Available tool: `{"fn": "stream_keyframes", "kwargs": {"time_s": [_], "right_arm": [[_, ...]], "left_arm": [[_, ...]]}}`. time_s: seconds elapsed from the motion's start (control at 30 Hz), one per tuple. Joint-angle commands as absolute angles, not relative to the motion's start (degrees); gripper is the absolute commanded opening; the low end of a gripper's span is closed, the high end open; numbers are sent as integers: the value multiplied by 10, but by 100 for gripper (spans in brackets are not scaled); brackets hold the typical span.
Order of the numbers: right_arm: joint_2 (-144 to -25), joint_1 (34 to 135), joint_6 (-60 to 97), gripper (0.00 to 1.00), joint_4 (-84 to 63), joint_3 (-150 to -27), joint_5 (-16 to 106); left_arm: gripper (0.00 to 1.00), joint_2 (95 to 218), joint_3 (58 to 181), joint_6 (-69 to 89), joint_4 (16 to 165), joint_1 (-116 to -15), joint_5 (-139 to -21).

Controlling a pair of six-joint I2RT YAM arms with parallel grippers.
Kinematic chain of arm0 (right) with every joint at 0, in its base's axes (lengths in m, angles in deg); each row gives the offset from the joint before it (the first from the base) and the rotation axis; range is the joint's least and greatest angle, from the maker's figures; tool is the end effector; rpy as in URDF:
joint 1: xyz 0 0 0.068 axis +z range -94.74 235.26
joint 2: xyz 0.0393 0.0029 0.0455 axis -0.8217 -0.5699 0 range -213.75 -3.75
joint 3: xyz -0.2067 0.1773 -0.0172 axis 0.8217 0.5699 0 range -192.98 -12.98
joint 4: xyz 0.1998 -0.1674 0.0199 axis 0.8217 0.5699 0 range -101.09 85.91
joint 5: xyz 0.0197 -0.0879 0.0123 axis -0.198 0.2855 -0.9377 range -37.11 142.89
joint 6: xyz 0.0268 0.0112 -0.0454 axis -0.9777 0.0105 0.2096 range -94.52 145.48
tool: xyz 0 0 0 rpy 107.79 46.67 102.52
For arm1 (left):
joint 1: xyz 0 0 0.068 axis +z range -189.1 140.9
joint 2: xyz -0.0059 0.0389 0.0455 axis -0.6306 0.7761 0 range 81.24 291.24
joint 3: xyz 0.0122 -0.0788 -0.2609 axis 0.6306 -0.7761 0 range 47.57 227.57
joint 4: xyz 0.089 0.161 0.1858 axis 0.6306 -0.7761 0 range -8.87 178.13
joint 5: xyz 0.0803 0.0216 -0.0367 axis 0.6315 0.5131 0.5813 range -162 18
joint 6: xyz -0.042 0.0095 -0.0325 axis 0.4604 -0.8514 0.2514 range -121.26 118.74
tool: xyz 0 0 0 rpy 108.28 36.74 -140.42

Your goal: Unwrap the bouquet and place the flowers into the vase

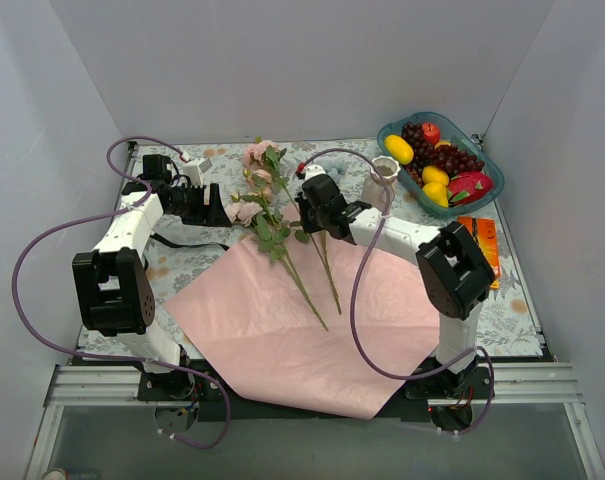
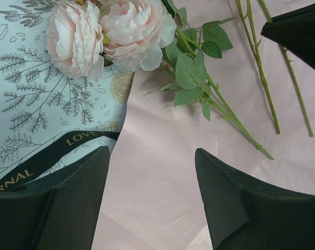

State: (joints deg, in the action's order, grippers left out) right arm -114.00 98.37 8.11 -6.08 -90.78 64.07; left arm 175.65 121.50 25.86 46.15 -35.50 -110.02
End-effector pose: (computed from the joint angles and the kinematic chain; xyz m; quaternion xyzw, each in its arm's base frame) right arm 0.3236 0.2936 0.2142 -0.1568 0.8797 0.1463 0.4245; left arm 0.3386 -0.0007 0.2567 -0.1684 0.9060 -0.3556 0.1559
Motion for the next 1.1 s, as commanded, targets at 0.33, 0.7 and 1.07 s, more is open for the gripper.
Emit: {"fn": "stream_keyframes", "kwargs": {"time_s": [0.33, 0.7, 1.07], "right_arm": [[-968, 986, 141, 2, -187, -885, 670], [-886, 940, 224, 1, -276, -1038, 682], [-799, 856, 313, 1, -805, -762, 622]], "left_arm": [[66, 1748, 1220, 258, 459, -353, -1110], [66, 1753, 1225, 262, 459, -353, -1111], [67, 1753, 1234, 251, 455, -353, -1099]]}}
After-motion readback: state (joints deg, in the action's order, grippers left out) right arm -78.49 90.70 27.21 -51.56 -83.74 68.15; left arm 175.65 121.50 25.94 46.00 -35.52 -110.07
